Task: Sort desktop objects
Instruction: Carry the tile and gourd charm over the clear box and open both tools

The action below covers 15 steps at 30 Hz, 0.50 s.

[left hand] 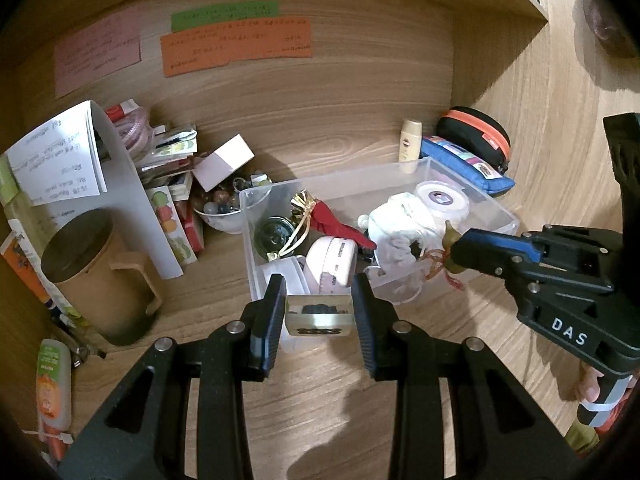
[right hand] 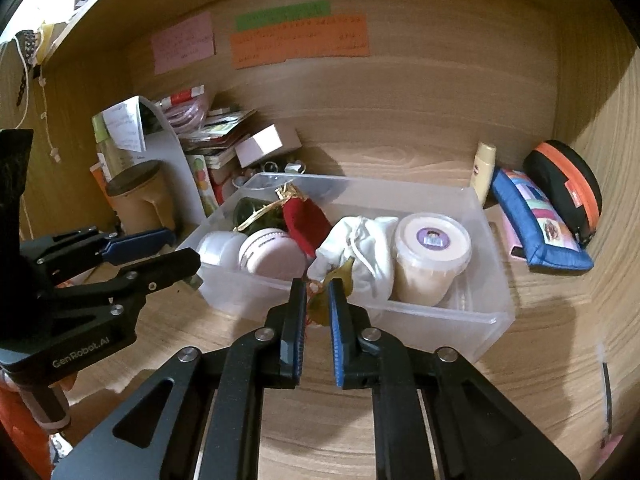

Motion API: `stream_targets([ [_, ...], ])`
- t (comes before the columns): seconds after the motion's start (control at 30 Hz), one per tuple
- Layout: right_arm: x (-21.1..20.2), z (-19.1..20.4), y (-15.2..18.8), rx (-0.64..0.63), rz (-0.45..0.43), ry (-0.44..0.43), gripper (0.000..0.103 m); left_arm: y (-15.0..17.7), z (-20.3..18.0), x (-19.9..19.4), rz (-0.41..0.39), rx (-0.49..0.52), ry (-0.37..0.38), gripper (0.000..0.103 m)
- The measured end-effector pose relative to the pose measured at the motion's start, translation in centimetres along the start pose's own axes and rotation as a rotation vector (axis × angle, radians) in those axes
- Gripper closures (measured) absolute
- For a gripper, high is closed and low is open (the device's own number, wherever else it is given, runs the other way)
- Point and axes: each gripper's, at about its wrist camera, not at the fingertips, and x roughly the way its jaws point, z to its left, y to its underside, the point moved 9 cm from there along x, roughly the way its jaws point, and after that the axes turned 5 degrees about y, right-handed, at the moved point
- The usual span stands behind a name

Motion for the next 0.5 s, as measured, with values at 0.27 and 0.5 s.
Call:
stream_targets([
  [0.27, 0.7, -0.1, -0.8, -0.017, -0.001, -0.015, 0.091, -0.6, 0.1, 0.2, -0.009, -0.007, -0.001, 0.070],
  [0.5, 1.7, -0.2, -1.6, -0.025, 0.012, -0.041, 0.091, -1.6, 0.8, 0.8, -0.016, -0.029, 0.002, 0.070],
])
